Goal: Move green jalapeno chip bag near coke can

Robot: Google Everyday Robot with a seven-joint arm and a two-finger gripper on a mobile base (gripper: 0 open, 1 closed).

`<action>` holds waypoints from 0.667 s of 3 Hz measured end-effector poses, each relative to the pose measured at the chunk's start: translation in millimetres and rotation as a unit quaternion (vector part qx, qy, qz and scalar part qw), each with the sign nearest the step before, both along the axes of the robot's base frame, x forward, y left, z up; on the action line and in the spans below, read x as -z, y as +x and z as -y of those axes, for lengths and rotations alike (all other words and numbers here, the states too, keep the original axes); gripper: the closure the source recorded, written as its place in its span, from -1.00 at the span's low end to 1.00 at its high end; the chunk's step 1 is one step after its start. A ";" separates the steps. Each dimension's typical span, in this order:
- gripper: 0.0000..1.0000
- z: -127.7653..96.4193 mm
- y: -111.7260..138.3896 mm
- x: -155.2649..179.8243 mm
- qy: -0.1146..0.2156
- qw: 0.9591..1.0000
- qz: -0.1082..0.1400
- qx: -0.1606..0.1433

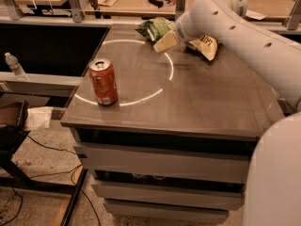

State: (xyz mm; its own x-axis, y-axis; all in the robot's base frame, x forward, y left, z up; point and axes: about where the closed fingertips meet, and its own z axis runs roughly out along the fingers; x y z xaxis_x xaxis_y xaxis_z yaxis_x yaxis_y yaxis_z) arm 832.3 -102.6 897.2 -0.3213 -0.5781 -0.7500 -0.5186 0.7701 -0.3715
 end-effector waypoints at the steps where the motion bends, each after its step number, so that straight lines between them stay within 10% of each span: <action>1: -1.00 -7.1 18.1 8.5 0.025 1.000 -0.001 0.000; 2: -1.00 -22.5 29.6 13.5 0.048 0.999 -0.001 -0.014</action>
Offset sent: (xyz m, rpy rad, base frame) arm 0.0440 0.0388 -0.0127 0.1544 -0.0057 0.0675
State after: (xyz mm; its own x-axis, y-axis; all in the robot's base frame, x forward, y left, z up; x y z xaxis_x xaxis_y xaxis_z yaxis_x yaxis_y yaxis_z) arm 861.9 -80.0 883.7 -0.3070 -0.5127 -0.8018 -0.5418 0.7868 -0.2957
